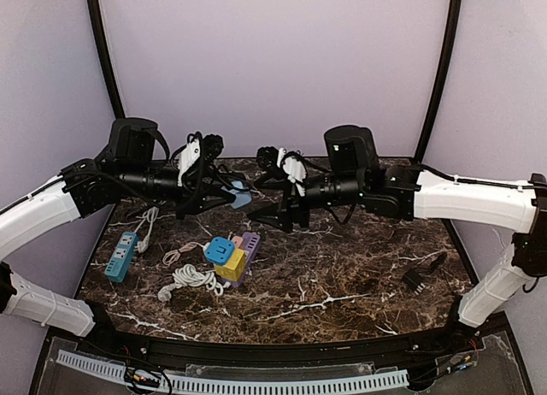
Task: Insert the plug
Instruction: Adjust the plug.
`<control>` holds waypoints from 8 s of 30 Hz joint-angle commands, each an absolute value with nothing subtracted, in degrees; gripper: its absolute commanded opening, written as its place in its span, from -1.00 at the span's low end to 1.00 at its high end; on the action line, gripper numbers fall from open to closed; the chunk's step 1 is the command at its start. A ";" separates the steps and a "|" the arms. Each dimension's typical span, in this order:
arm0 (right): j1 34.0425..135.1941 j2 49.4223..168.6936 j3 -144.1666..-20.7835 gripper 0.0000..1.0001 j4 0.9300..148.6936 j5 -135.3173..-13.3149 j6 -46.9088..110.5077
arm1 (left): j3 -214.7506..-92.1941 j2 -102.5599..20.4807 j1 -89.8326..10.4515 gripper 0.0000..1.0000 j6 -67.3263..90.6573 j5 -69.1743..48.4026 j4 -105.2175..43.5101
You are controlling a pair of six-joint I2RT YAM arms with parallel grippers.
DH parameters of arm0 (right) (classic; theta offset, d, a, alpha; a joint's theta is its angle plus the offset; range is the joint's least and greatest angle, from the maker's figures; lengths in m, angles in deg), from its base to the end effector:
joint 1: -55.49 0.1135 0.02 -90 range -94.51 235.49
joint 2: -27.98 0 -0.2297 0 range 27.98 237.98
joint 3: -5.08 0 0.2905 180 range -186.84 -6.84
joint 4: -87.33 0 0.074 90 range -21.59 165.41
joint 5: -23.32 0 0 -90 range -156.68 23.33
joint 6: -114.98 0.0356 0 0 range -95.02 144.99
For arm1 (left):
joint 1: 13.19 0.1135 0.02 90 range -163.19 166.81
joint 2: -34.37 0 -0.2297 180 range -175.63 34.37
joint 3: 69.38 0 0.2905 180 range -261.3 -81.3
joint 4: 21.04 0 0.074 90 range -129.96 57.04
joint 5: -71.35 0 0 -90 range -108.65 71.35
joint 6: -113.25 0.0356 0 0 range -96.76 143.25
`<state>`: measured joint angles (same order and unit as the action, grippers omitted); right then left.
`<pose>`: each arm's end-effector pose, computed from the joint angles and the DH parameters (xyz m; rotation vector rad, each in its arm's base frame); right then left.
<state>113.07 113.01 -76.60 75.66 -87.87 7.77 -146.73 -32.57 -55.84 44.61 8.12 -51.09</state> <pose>0.2002 0.3392 0.2976 -1.3539 1.3277 0.8264 0.2211 -0.2255 0.3418 1.2838 1.4497 -0.6953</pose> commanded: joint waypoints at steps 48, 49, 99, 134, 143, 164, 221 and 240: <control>112.96 106.23 -63.98 -1.00 117.15 -84.60 32.93 | -137.73 -26.83 -55.97 0.49 32.52 15.17 -35.93; 114.00 105.90 -61.76 -1.00 121.79 -82.19 32.75 | -138.35 -27.54 -55.99 0.46 28.77 16.54 -33.74; 116.05 93.97 -62.68 0.97 84.09 -78.26 14.89 | -141.39 -29.05 -60.82 -0.99 53.36 3.26 -45.35; 112.33 113.69 -74.47 0.97 73.72 -101.61 19.75 | -157.32 -43.02 -67.45 -0.99 47.96 -3.60 -78.59; 112.44 119.47 -73.48 0.97 74.72 -102.11 22.83 | -159.31 -44.16 -65.75 -0.99 43.57 -1.70 -78.53; 112.31 128.81 -75.53 0.03 89.07 -107.42 27.39 | -162.14 -45.46 -62.91 -0.99 45.62 3.67 -76.56; 109.26 110.40 -52.40 0.97 122.91 -98.72 40.18 | -162.47 -44.74 -62.33 -0.99 41.30 9.07 -67.63; 109.58 117.01 -58.26 -0.31 123.23 -104.30 40.99 | -161.10 -44.50 -63.19 -0.99 50.48 9.02 -72.62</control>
